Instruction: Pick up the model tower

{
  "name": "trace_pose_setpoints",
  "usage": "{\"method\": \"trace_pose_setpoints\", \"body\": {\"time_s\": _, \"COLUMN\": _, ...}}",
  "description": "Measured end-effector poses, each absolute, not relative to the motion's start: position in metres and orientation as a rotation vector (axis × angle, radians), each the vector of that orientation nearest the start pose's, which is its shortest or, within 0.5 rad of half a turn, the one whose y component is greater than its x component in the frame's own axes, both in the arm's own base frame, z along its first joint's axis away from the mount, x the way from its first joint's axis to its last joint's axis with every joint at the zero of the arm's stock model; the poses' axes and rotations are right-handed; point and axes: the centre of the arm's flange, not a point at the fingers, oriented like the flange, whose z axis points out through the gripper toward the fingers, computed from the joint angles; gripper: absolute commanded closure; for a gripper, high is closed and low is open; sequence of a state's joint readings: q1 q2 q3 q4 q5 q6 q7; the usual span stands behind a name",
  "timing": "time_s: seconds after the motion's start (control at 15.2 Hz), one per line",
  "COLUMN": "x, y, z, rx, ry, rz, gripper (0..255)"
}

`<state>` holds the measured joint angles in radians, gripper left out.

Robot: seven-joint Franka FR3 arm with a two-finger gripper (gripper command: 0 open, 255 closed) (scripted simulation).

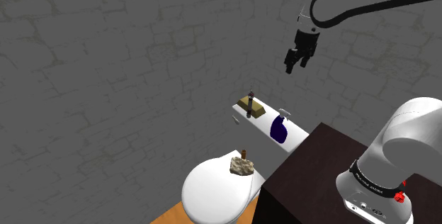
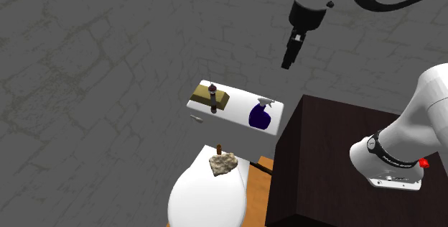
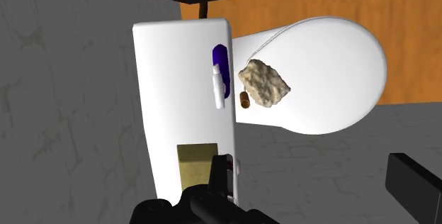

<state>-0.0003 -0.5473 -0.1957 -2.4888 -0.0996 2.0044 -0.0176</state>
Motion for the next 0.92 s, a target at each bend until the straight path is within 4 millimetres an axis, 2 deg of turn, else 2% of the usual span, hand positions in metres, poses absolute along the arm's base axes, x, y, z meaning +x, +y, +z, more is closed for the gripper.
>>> {"method": "trace_pose_setpoints", "body": {"time_s": 0.26, "x": 0.408, "y": -0.110, "z": 0.439, "rx": -3.102, "ry": 0.156, "rz": -0.120, "gripper": 0}}
{"method": "trace_pose_setpoints", "body": {"time_s": 0.92, "x": 0.480, "y": -0.152, "z": 0.337, "rx": -3.030, "ry": 0.105, "rz": -0.193, "gripper": 0}}
